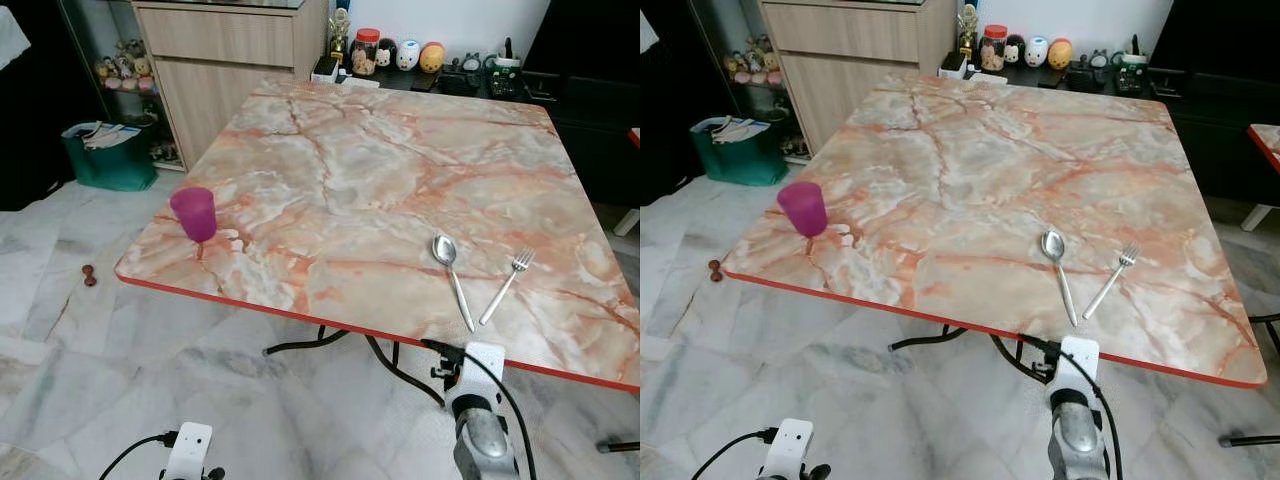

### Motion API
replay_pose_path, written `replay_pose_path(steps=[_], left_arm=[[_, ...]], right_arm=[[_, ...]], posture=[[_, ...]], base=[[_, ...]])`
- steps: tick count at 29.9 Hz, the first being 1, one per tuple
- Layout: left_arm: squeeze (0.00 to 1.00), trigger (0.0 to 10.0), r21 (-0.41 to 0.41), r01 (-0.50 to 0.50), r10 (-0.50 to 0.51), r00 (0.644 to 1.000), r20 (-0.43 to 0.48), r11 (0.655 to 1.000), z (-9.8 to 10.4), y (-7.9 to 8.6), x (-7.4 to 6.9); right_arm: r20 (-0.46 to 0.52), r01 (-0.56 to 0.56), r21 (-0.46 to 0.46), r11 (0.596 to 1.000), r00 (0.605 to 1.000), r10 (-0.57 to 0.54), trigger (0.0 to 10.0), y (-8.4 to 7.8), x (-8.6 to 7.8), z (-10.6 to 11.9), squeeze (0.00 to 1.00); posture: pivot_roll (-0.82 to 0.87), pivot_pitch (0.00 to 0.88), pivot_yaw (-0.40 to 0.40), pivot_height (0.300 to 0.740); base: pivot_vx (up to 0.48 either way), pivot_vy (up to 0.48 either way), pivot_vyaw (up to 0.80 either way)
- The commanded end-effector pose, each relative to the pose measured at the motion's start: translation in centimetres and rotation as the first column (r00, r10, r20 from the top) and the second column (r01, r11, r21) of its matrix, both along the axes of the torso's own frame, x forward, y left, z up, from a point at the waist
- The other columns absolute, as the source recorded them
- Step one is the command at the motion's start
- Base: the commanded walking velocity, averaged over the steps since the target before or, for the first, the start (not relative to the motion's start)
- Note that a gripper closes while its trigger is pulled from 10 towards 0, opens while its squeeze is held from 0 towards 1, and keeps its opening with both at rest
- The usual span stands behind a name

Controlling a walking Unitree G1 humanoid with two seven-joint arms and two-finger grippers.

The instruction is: Setting the table

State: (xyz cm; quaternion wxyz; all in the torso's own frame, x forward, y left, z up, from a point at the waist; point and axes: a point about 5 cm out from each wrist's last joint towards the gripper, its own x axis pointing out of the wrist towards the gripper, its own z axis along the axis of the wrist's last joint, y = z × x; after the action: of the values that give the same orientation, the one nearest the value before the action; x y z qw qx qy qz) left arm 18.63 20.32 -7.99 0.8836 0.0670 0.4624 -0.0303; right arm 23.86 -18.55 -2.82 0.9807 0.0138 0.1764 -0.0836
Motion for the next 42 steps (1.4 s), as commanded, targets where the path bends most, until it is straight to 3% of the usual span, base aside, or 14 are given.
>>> replay_pose_path(steps=[1,3,5,8,14,18,19,21,25,28,30,32,34,42], left_arm=[[0.0,10.0,0.012,0.004,-0.004,1.0,-0.018,1.0,-0.2,0.2,-0.4],[0.0,10.0,0.013,0.008,-0.008,1.0,-0.019,1.0,-0.2,0.2,-0.4],[0.0,10.0,0.013,0.009,-0.009,1.0,-0.02,1.0,-0.2,0.2,-0.4],[0.0,10.0,0.013,0.011,-0.01,1.0,-0.02,1.0,-0.2,0.2,-0.4],[0.0,10.0,0.017,0.012,-0.012,1.0,-0.022,1.0,-0.2,0.2,-0.4],[0.0,10.0,0.017,0.013,-0.013,1.0,-0.022,1.0,-0.2,0.2,-0.4],[0.0,10.0,0.015,0.014,-0.014,1.0,-0.021,1.0,-0.2,0.2,-0.3],[0.0,10.0,0.015,0.018,-0.017,1.0,-0.021,1.0,-0.1,0.1,-0.3],[0.0,10.0,0.015,0.023,-0.023,1.0,-0.021,1.0,-0.1,0.1,-0.2],[0.0,10.0,0.014,0.025,-0.025,1.0,-0.018,1.0,-0.1,0.0,-0.2],[0.0,10.0,0.012,0.025,-0.025,1.0,-0.017,1.0,-0.1,-0.1,-0.1],[0.0,10.0,0.011,0.024,-0.024,1.0,-0.016,1.0,-0.1,-0.1,-0.1],[0.0,10.0,0.007,0.016,-0.016,1.0,-0.013,1.0,-0.1,-0.2,0.0],[0.0,10.0,-0.001,-0.011,0.011,1.0,-0.005,1.0,-0.1,-0.2,0.0]], right_arm=[[-0.033,0.02,0.054,0.998,0.999,-0.018,10.0,0.1,-1.1,-0.8,0.0],[-0.08,0.058,0.031,0.998,0.995,-0.055,10.0,-0.3,-2.3,-1.7,0.0],[-0.114,0.231,0.154,0.961,0.97,-0.215,10.0,-1.8,-3.9,-2.5,0.0],[-0.085,0.174,0.061,0.983,0.982,-0.169,10.0,-2.4,-4.7,-2.4,0.0],[0.113,0.109,-0.014,0.994,0.988,-0.107,10.0,-2.3,-6.1,0.9,0.0],[0.132,0.107,-0.02,0.994,0.986,-0.103,10.0,-2.2,-6.8,1.6,0.0],[0.152,0.107,-0.034,0.994,0.983,-0.1,10.0,-2.0,-8.1,2.5,0.0],[0.173,0.098,-0.044,0.994,0.981,-0.089,10.0,-1.7,-9.1,3.5,0.0],[0.205,0.065,-0.085,0.994,0.978,-0.046,10.0,-1.4,-9.6,5.5,0.0],[0.265,0.076,-0.096,0.992,0.963,-0.048,10.0,-1.9,-7.9,8.1,0.0],[0.294,0.069,-0.1,0.993,0.955,-0.036,10.0,-2.2,-5.4,9.5,0.0],[0.315,0.066,-0.093,0.993,0.948,-0.034,10.0,-2.4,-3.7,10.3,0.0],[0.34,0.071,-0.066,0.995,0.94,-0.044,10.0,-3.0,-0.2,10.9,0.0],[0.308,-0.064,-0.108,0.992,0.947,0.094,10.0,-2.3,5.7,11.8,0.0]], posture=[[0.03,0.0,-0.044,0.74],[0.02,0.0,-0.042,0.74],[0.02,0.0,-0.041,0.74],[0.02,0.0,-0.042,0.74],[0.01,0.0,-0.045,0.74],[0.01,0.0,-0.048,0.74],[0.0,0.0,-0.047,0.74],[0.0,0.0,-0.046,0.74],[-0.01,0.0,-0.046,0.74],[-0.02,0.0,-0.043,0.74],[-0.02,0.0,-0.042,0.74],[-0.02,0.0,-0.041,0.74],[-0.02,0.0,-0.04,0.74],[0.0,0.0,-0.047,0.74]], base=[[0.0,0.0,0.0],[0.0,0.0,0.0],[0.0,0.0,0.0],[0.0,0.0,0.0],[0.0,0.0,0.0],[0.0,0.0,0.0],[0.0,0.0,0.0],[0.0,0.0,0.0],[0.0,0.0,0.0],[0.0,0.0,0.0],[0.0,0.0,0.0],[0.0,0.0,0.0],[0.0,0.0,0.0],[0.0,0.0,0.0]])
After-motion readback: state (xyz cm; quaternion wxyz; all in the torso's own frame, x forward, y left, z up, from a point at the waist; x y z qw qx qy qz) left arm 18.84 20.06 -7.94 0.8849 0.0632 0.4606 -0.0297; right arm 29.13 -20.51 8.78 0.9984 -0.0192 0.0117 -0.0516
